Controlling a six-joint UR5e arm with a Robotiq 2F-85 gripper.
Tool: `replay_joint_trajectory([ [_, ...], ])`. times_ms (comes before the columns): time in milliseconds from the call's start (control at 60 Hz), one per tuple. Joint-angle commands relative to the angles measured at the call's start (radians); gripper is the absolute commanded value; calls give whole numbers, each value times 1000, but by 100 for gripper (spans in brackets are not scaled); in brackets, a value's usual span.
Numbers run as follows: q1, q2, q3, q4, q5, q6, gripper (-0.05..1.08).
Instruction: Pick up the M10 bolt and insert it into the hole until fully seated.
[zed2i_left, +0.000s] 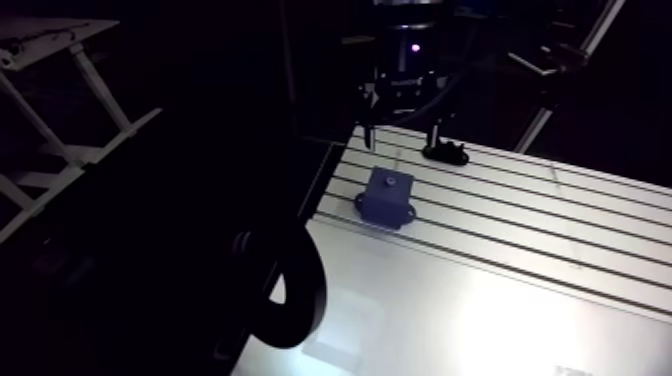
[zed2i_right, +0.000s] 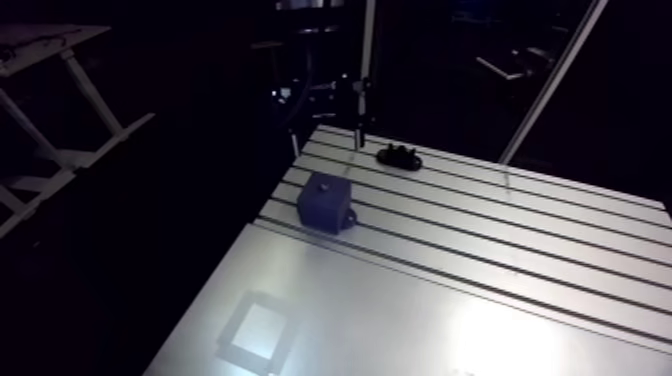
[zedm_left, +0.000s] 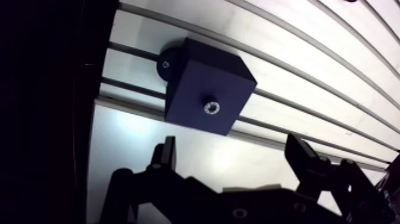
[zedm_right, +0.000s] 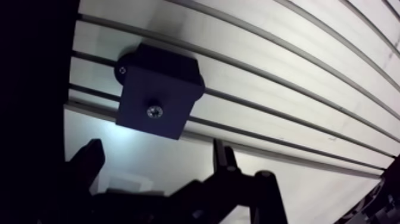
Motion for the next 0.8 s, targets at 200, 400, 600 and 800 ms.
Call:
replay_joint_trajectory([
  [200,-69,-111,-9,40,7,-28,1],
  [400,-121,-169,-29,63,30,-29,1],
  [600,-189,-205,-54,111,34,-25,1],
  [800,-234,-230,-70,142,37,-22,1],
])
